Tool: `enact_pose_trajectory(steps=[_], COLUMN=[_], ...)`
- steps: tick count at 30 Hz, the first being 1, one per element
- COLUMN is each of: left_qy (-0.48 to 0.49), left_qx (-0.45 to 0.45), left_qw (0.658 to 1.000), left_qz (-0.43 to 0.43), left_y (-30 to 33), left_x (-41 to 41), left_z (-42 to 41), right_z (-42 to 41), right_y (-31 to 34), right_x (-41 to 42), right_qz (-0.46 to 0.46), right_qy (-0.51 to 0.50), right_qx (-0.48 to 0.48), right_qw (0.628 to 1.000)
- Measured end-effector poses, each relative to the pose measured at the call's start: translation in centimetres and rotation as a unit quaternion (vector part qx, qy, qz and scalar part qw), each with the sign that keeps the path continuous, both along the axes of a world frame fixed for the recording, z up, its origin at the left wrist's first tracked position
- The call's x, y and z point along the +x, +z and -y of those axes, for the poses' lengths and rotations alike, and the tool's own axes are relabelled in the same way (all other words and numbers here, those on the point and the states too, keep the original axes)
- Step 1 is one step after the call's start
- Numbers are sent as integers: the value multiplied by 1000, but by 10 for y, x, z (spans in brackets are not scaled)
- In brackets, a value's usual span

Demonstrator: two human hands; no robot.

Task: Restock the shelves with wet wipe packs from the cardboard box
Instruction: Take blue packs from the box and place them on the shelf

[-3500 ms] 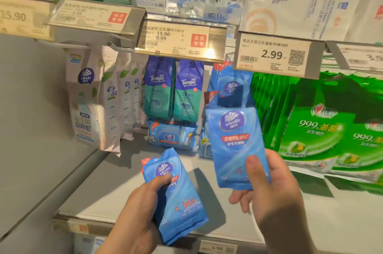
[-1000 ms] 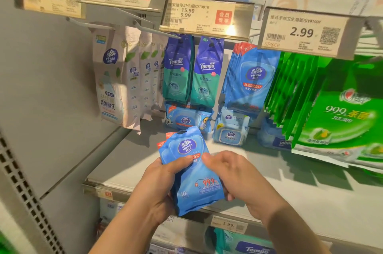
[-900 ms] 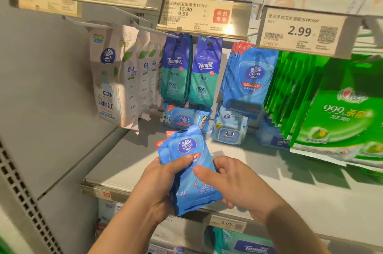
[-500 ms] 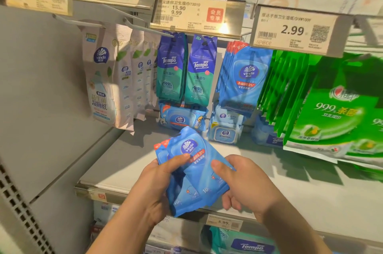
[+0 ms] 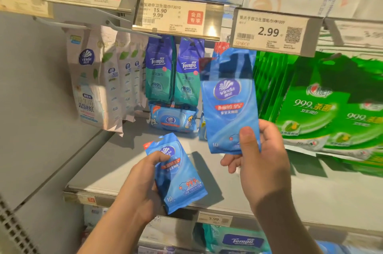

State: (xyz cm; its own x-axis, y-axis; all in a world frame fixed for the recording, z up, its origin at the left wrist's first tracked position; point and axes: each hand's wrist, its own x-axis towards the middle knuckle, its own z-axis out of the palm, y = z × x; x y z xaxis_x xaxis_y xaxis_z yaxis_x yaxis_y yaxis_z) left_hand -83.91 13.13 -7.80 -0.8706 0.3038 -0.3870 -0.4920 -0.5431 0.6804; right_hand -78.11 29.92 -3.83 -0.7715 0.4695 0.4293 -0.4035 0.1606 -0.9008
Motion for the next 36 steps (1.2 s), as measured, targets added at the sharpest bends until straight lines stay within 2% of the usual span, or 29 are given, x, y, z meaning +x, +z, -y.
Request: enact_pose_trajectory(steps=[8, 12, 21, 31, 36], left_qy=[-20, -19, 3, -12, -6], left_qx=[-13, -6, 11, 22, 9], left_qw=[1000, 1000, 1000, 1000, 1000], left_qz=[2, 1, 14, 14, 10], left_y=[1, 2, 3, 4, 6], left_x=[3, 4, 3, 4, 4], left_z=[-3, -4, 0, 2, 1], right_z=[5, 5, 6, 21, 16], right_y=[12, 17, 7, -12, -10], right_x=[11, 5, -4, -15, -34], right_qz=[-104, -77, -33, 23, 26], right_qy=[-25, -40, -50, 92, 80], right_qx=[-36, -92, -114, -212, -226], right_qw=[994, 992, 992, 973, 970])
